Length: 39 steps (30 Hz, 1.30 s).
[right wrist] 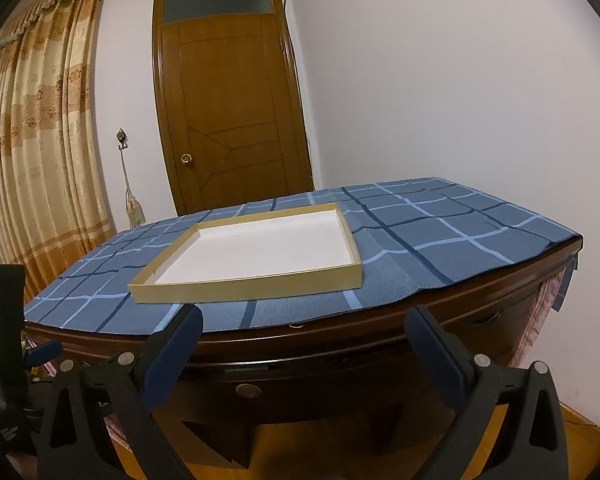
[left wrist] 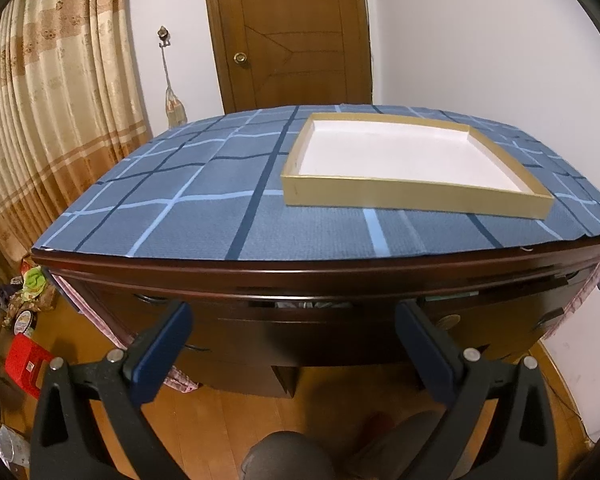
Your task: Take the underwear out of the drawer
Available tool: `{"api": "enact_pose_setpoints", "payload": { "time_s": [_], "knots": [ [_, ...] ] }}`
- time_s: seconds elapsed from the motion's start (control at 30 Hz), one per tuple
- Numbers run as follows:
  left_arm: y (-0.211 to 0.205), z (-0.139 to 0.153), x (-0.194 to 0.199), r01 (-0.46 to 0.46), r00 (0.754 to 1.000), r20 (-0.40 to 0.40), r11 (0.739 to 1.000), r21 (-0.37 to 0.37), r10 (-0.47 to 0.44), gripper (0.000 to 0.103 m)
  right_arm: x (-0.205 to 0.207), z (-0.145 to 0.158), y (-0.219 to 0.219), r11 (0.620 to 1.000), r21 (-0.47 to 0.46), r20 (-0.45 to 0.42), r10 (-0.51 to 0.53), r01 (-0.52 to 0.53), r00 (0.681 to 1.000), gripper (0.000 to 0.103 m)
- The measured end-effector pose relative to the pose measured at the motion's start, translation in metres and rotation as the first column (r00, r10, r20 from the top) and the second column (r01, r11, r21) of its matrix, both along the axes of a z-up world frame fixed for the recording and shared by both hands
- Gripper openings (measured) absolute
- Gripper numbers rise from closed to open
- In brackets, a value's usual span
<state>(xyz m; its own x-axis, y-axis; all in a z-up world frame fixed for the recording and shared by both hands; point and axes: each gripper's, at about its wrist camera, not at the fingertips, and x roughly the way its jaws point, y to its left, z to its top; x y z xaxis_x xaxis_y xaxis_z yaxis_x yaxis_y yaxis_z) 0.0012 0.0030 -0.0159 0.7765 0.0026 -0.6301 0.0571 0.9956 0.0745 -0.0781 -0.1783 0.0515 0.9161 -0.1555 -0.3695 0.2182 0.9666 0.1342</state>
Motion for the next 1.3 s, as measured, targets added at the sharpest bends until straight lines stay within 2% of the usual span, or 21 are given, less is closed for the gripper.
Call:
{"api": "enact_pose_setpoints", "payload": {
  "time_s": [0.37, 0.5, 0.7, 0.8, 1.0, 1.2, 1.3],
  "knots": [
    [-0.003, -0.028, -0.002, 0.019, 0.999, -0.030, 1.000, 0.009, -0.019, 0.102, 0.000, -0.024, -0.014, 0.999, 0.007, -0.063, -0.031, 0.032, 0.998, 0.102],
    [-0.004, -0.042, -0.003, 0.025, 0.999, -0.044, 0.999, -0.024, -0.026, 0.102, -0.002, -0.040, -0.023, 1.000, 0.010, -0.091, -0.027, 0.028, 0.995, 0.102],
    [-0.003, -0.052, -0.002, 0.001, 0.999, -0.048, 0.999, -0.052, -0.004, 0.102, -0.006, -0.068, -0.050, 0.999, 0.034, -0.094, 0.006, -0.003, 0.996, 0.102],
    [-0.003, -0.051, -0.001, -0.018, 1.000, -0.021, 0.998, -0.064, 0.016, 0.102, -0.006, -0.076, -0.069, 0.999, 0.038, -0.070, 0.013, -0.010, 0.997, 0.102],
    [-0.005, -0.053, 0.006, -0.058, 0.998, -0.007, 0.995, -0.079, 0.057, 0.102, 0.016, -0.093, -0.092, 0.992, 0.067, -0.080, 0.117, -0.111, 0.990, 0.102],
    [-0.006, -0.057, 0.014, -0.084, 0.996, 0.002, 0.993, -0.087, 0.085, 0.102, 0.041, -0.109, -0.101, 0.984, 0.065, -0.095, 0.171, -0.165, 0.981, 0.102],
    [-0.006, -0.057, 0.015, -0.089, 0.996, 0.018, 0.993, -0.082, 0.091, 0.102, 0.049, -0.111, -0.100, 0.979, 0.027, -0.072, 0.203, -0.202, 0.976, 0.102]
  ]
}}
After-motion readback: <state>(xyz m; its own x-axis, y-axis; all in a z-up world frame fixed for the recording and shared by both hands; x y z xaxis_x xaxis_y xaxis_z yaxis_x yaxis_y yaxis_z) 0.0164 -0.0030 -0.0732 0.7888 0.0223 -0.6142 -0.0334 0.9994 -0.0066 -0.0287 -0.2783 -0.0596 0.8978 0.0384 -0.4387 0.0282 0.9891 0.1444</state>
